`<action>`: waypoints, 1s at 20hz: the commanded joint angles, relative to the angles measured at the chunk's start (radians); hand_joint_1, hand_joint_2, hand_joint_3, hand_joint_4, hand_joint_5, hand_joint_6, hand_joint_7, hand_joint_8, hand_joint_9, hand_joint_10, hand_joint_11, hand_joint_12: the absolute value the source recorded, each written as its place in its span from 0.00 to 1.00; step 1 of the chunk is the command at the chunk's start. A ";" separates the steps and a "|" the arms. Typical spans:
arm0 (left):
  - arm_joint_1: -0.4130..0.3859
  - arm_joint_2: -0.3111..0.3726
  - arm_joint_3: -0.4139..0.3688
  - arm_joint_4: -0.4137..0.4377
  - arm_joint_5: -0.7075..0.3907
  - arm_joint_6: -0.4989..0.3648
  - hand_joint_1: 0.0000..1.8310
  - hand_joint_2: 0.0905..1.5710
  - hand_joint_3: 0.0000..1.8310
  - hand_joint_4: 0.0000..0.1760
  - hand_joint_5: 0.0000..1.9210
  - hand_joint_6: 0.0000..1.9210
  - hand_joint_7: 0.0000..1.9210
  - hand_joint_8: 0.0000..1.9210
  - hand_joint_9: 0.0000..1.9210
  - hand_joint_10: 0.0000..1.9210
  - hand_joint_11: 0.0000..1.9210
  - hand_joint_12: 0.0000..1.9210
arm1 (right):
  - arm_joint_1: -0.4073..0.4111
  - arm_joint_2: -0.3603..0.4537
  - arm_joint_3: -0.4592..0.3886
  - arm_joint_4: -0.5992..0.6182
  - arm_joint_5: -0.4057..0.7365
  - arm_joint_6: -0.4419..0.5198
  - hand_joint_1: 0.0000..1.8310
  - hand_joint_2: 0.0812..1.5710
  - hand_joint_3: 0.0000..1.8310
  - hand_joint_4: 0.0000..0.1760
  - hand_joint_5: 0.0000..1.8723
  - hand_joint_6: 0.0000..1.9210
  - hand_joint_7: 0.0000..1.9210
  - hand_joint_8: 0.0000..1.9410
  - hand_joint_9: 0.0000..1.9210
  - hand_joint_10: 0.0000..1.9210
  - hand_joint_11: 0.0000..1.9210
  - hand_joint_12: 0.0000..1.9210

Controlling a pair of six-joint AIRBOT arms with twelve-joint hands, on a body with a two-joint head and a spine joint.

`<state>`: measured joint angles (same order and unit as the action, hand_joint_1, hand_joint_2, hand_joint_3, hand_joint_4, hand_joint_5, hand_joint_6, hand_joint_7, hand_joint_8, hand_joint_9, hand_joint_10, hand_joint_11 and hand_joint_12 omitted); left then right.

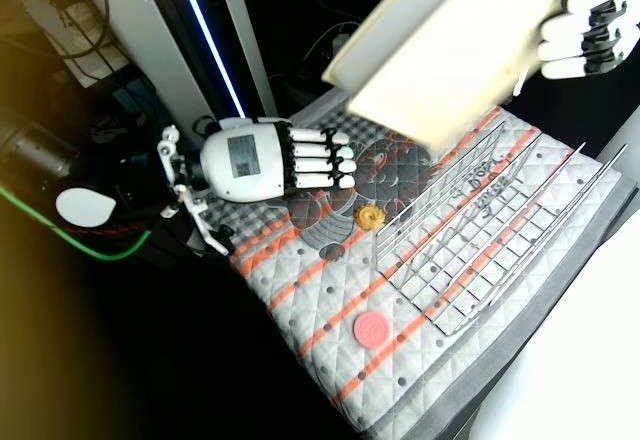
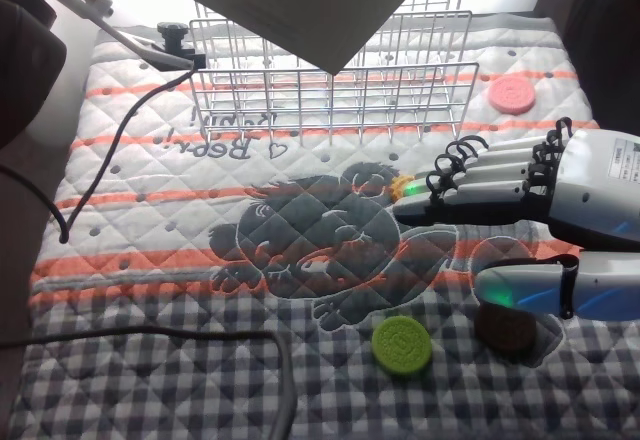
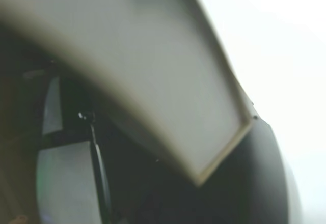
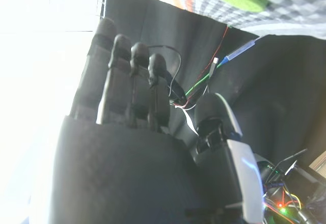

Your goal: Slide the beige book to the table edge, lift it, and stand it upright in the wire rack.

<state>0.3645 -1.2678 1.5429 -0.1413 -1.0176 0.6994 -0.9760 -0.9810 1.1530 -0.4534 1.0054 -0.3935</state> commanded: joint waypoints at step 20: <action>-0.049 0.008 0.024 -0.019 -0.089 -0.006 0.76 0.65 0.00 0.00 0.58 0.34 0.59 0.39 0.50 0.61 0.41 0.66 | 0.008 -0.010 0.004 0.039 0.117 0.010 0.09 0.91 0.00 0.00 0.21 0.00 0.21 0.00 0.19 0.00 0.25 0.03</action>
<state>0.3210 -1.2667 1.5623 -0.1474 -0.9943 0.7101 -0.9760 -0.9874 1.1587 -0.4530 1.0069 -0.3904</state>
